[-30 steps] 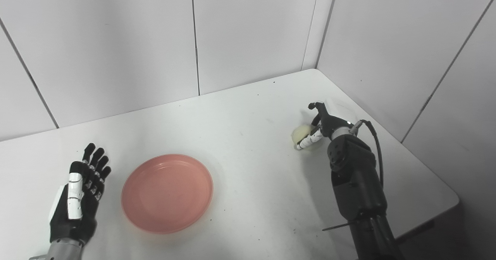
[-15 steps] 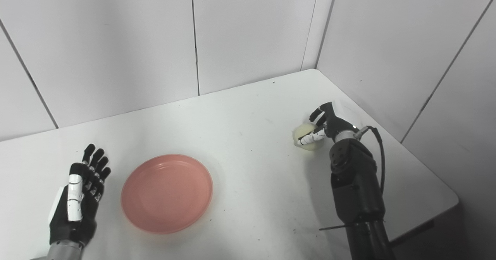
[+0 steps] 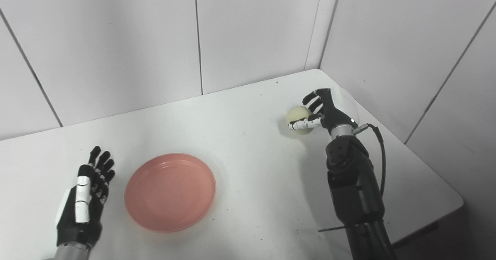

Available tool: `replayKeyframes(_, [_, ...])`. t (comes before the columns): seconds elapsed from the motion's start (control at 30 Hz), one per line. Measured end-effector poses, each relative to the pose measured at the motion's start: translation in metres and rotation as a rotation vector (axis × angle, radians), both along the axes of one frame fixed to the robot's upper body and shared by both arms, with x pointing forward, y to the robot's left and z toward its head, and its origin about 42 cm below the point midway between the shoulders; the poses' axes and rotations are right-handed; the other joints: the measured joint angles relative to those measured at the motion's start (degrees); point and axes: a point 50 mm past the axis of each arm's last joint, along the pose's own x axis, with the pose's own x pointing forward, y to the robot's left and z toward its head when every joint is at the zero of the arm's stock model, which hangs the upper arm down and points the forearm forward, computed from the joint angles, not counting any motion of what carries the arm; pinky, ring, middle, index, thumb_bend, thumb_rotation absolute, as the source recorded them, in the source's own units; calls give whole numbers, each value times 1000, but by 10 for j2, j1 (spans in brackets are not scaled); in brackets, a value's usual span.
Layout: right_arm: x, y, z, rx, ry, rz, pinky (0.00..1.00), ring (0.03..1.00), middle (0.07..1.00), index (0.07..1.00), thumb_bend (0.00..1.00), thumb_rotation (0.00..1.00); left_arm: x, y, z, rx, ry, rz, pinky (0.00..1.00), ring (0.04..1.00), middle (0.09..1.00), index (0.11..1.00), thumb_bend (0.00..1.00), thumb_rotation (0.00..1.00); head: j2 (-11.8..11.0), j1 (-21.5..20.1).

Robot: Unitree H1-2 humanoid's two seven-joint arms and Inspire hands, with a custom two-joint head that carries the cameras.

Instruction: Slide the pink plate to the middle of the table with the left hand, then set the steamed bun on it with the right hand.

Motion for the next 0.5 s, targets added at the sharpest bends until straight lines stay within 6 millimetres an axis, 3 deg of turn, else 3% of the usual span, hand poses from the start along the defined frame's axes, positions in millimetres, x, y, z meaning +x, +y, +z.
replayKeyframes(0.17, [0,8,-3,10,-35,60,297,358,435,532,518,0,-6,-15,0,3,5,-4,1000,995,985,967,716,1000,2,38])
replayKeyframes(0.27, [-3,17,-3,-12,-57,139,261,320,419,521,516,0,-10,-23,-1,1,10,-7,1000,1000,993,975,712,1000,6,99])
replayKeyframes(0.37, [-5,38,-1,-44,-103,235,213,276,399,511,513,0,-11,-34,-1,-22,13,-5,1000,997,990,978,702,1000,6,133])
replayKeyframes(0.43, [-5,54,-2,-44,-118,304,149,208,451,489,520,0,-12,-41,-1,-32,15,-5,1000,997,990,982,693,1000,6,147])
replayKeyframes(0.5, [-5,68,-4,-22,-131,361,213,278,415,505,516,0,-12,-47,-1,-35,16,-5,1000,997,990,985,689,1000,6,165])
